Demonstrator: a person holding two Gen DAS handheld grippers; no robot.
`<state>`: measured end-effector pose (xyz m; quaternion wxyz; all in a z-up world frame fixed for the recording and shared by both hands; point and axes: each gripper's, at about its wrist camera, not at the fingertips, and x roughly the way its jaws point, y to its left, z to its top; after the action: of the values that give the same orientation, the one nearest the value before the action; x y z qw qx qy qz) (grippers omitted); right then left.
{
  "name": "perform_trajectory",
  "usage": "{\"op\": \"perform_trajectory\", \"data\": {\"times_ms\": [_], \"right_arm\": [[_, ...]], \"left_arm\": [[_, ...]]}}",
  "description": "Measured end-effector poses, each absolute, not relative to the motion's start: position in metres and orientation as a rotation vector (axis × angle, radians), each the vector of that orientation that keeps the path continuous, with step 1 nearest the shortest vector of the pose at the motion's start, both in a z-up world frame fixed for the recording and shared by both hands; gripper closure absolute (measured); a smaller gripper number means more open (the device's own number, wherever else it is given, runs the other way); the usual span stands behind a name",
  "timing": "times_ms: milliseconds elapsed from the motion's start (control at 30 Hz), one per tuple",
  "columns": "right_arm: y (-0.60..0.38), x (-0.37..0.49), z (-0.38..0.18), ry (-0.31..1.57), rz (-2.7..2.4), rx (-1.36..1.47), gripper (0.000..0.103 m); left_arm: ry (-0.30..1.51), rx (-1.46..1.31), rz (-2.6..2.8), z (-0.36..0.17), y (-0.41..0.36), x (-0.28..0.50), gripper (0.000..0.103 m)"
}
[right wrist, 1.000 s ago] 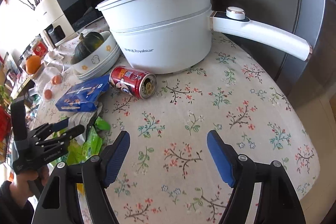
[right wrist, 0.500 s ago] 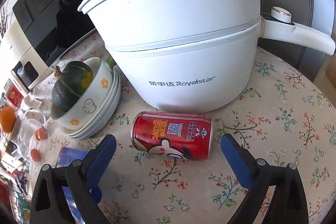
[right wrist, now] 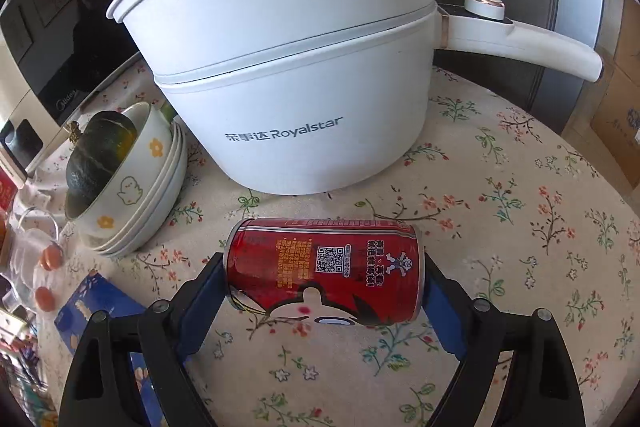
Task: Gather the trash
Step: 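Carry the wrapper and red can to the bin and release them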
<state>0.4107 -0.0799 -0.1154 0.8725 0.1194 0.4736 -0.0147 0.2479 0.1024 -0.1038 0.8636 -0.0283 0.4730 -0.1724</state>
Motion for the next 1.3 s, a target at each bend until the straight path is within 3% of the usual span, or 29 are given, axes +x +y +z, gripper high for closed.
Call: {"op": "perform_trajectory", "data": {"times_ms": [600, 833, 1200, 1233, 1300], "right_arm": [[-0.248, 0.224, -0.032, 1.042, -0.051, 0.222, 0.013], [-0.313, 0.166, -0.052, 1.114, -0.106, 0.285, 0.013], [-0.36, 0.147, -0.075, 1.201, -0.169, 0.365, 0.013], [-0.363, 0.147, -0.076, 1.201, -0.18, 0.362, 0.013], [-0.368, 0.148, -0.076, 1.203, -0.202, 0.356, 0.012]], "left_arm": [[0.919, 0.031, -0.47, -0.036, -0.012, 0.169, 0.093], [0.964, 0.055, -0.562, -0.056, -0.077, 0.146, 0.092], [1.03, 0.083, -0.67, -0.087, -0.155, 0.144, 0.091], [1.025, 0.085, -0.681, -0.088, -0.159, 0.144, 0.089], [0.999, 0.092, -0.687, -0.088, -0.166, 0.144, 0.072]]}}
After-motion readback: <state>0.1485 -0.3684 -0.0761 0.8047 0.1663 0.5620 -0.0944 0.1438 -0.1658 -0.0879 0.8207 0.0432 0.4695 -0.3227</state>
